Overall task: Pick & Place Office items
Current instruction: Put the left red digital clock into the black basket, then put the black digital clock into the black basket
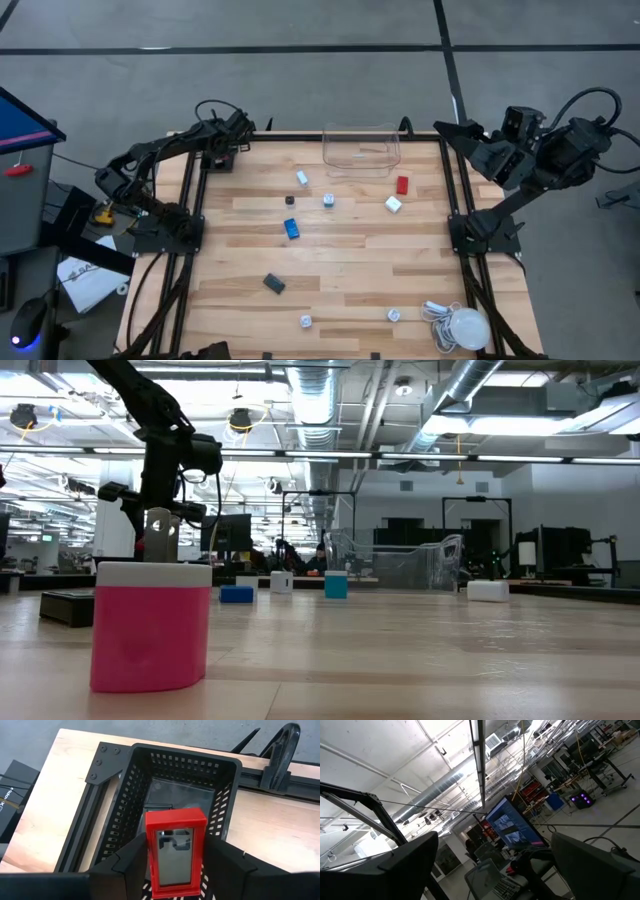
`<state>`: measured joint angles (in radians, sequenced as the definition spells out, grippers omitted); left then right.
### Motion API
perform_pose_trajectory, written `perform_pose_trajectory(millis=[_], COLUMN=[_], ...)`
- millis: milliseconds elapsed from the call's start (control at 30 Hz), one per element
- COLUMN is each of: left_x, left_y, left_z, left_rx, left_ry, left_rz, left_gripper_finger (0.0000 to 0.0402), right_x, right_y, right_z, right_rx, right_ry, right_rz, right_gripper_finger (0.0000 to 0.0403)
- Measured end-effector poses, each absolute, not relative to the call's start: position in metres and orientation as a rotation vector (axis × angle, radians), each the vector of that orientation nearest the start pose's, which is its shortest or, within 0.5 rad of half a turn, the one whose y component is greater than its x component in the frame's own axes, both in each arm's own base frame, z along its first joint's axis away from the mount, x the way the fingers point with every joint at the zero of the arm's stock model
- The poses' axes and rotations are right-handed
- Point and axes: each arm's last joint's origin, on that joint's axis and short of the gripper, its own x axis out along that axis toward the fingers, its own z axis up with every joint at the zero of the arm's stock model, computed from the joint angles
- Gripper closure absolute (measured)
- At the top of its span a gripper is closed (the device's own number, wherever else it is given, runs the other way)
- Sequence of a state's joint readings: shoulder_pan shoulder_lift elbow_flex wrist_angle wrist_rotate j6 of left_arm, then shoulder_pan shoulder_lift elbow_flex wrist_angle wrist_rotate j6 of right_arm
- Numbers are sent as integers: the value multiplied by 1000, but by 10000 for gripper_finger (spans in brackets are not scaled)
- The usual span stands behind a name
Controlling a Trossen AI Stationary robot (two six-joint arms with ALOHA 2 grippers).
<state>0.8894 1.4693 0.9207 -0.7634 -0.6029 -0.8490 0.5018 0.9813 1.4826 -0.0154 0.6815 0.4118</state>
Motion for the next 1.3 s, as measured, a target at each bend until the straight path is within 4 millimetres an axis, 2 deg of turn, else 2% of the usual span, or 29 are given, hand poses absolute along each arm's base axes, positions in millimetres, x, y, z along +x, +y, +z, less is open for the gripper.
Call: perform_pose_trajectory(millis=[433, 633, 800, 1000, 1167, 1300], left_x=[150, 151, 164, 207, 244, 255], left_y=[211, 204, 188, 153, 108, 60], left_z=[202, 216, 235, 264, 277, 270], left_rx=[-775, -819, -870, -814, -655, -557], left_ry=[773, 719, 652, 495, 482, 636], left_rz=[1789, 1706, 1434, 943, 539, 313], left_gripper_finger=[193, 192, 196, 199, 201, 206], right_x=[131, 131, 131, 131, 131, 130], right_y=[51, 51, 51, 51, 51, 54], right_z=[535, 535, 536, 536, 536, 536], right_rx=[675, 675, 662, 639, 633, 637], right_ry=[-438, -439, -438, -438, -436, -429], right_rz=[-92, -92, -95, -100, -99, -79], right_gripper_finger=[23, 23, 23, 23, 23, 23])
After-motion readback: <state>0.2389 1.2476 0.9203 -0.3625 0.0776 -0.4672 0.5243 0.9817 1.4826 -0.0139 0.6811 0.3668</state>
